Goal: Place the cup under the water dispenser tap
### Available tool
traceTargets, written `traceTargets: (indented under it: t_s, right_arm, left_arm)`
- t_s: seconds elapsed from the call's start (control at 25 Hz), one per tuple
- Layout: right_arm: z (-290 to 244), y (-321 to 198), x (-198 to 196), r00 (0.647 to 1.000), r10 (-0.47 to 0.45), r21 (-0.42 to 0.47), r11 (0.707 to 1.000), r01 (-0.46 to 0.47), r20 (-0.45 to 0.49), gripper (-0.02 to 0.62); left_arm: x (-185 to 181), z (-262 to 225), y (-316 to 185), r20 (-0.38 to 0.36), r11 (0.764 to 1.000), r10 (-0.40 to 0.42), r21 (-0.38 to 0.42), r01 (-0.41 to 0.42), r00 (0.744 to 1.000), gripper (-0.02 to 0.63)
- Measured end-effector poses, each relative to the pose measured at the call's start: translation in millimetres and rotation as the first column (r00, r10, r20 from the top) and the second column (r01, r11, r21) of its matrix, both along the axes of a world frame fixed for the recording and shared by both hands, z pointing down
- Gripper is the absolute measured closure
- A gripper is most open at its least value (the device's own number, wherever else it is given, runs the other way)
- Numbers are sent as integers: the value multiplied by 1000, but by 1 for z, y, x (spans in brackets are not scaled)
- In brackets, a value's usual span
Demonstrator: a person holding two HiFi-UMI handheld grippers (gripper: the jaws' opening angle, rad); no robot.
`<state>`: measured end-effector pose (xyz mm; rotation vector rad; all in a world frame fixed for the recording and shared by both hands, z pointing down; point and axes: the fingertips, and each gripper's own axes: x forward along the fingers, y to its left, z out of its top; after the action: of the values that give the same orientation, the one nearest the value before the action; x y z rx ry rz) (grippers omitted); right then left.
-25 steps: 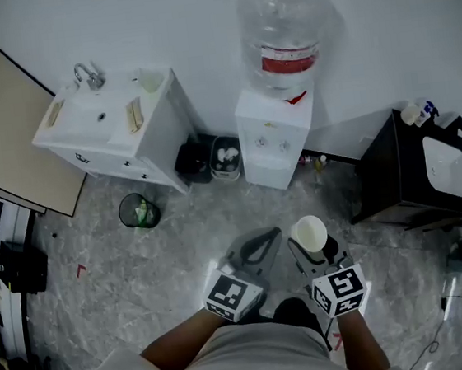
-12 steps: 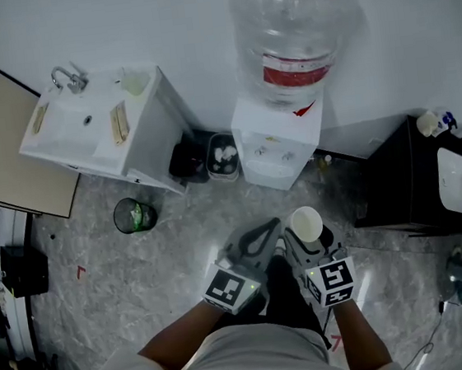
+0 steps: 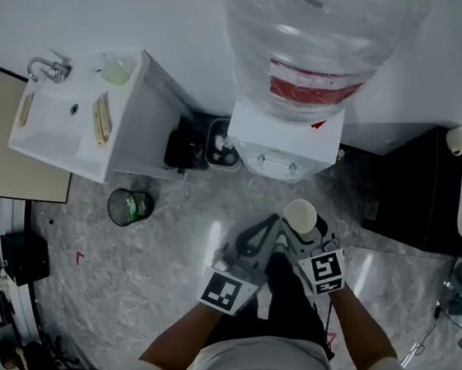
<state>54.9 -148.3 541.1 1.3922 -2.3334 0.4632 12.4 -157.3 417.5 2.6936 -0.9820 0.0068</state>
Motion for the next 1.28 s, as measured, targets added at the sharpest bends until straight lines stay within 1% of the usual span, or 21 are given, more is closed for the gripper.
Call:
traceTargets:
  t_s: [0.08, 0.24, 0.44, 0.64, 0.76, 0.92, 1.08, 1.28]
  right_arm:
    - [38, -11, 1, 1000, 9, -18, 1000, -9, -15, 331]
    - [128, -33, 8, 998, 52, -55, 997, -54, -42, 331]
    - [240, -59, 12, 992, 84, -89, 992, -92, -97, 331]
    - [316, -90, 21, 985, 114, -103, 987, -127, -128, 331]
    - [349, -102, 30, 980, 134, -108, 983, -151, -145, 331]
    - [377, -118, 41, 971, 176, -102, 976, -194, -159, 331]
    - [395, -125, 46, 965, 198, -101, 971, -217, -174, 331]
    - [403, -128, 45, 965, 189, -98, 973, -209, -183, 331]
  left_arm:
    - [1, 24, -10, -3, 1000, 6, -17, -6, 1000, 603]
    - [2, 85, -27, 8, 999, 29, -42, -29, 1000, 603]
    - [-8, 161, -39, 22, 996, 32, -85, -30, 999, 603]
    - [-14, 214, -47, 32, 994, 27, -105, -24, 999, 603]
    - [-16, 231, -48, 35, 993, 24, -114, -20, 999, 603]
    - [-19, 248, -52, 49, 993, 26, -115, -20, 998, 603]
    - [-23, 259, -53, 50, 993, 16, -119, -9, 999, 603]
    - [-28, 265, -54, 58, 992, 9, -124, -1, 998, 603]
